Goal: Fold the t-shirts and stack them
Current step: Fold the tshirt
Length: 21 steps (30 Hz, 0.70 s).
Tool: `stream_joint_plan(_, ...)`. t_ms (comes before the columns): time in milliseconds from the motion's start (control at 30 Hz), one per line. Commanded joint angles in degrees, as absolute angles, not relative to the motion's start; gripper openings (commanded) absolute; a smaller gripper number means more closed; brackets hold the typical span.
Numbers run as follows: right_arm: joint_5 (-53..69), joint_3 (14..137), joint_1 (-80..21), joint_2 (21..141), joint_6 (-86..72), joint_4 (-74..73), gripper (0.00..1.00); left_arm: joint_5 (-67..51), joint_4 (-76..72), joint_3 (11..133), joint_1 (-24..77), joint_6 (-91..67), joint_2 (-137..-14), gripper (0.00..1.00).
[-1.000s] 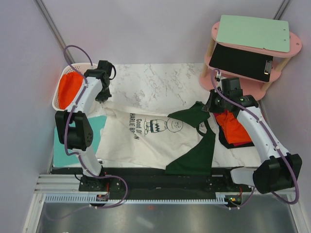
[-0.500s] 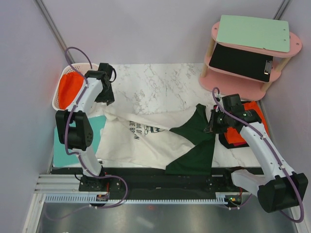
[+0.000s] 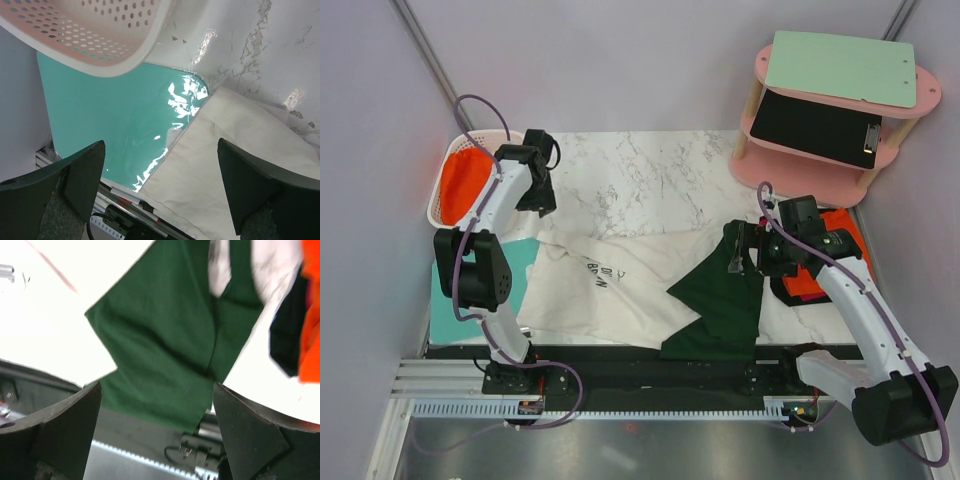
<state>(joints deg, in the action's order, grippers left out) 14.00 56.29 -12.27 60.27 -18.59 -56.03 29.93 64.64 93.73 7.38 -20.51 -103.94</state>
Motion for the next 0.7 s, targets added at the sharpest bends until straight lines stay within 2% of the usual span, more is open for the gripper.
stream_joint_plan(0, 9.4, 56.6, -12.5, 64.1, -16.8, -46.3, 0.98, 29.6, 64.7, 96.1, 8.6, -20.3, -102.6, 0.96)
stream_joint_plan(33, 10.5, 55.9, -12.5, 65.2, -16.6, -42.8, 0.97, 29.4, 64.6, 96.1, 8.9, -20.2, -103.3, 0.83)
stream_joint_plan(67, 13.2, 54.4, -12.7, 66.2, -16.8, -40.6, 0.85, 29.4, 64.4, 96.1, 9.1, -20.2, -103.8, 0.7)
stream_joint_plan(100, 14.6, 53.9, -12.8, 68.8, -17.0, -39.0, 0.7, 29.0, 64.2, 96.1, 9.7, -20.1, -104.1, 0.53)
stream_joint_plan(133, 15.2, 53.6, -13.2, 70.3, -17.4, -36.2, 0.44, 28.7, 64.2, 96.1, 10.0, -20.1, -104.5, 0.24)
stream_joint_plan(167, 15.6, 53.7, -13.9, 72.0, -17.8, -35.3, 0.0, 28.6, 64.2, 96.0, 10.3, -20.2, -105.3, 0.1)
stream_joint_plan(200, 15.6, 53.5, -14.5, 74.8, -18.0, -33.4, 0.0, 28.1, 64.0, 95.8, 10.9, -20.4, -105.6, 0.02)
stream_joint_plan(333, 13.5, 54.8, -18.2, 82.1, -17.5, -30.9, 0.0, 26.4, 63.1, 94.7, 12.1, -20.6, -107.4, 0.02)
stream_joint_plan(667, 6.8, 61.3, -19.7, 98.7, -18.5, -26.0, 0.0, 22.0, 61.2, 92.2, 15.1, -21.7, -113.2, 0.02)
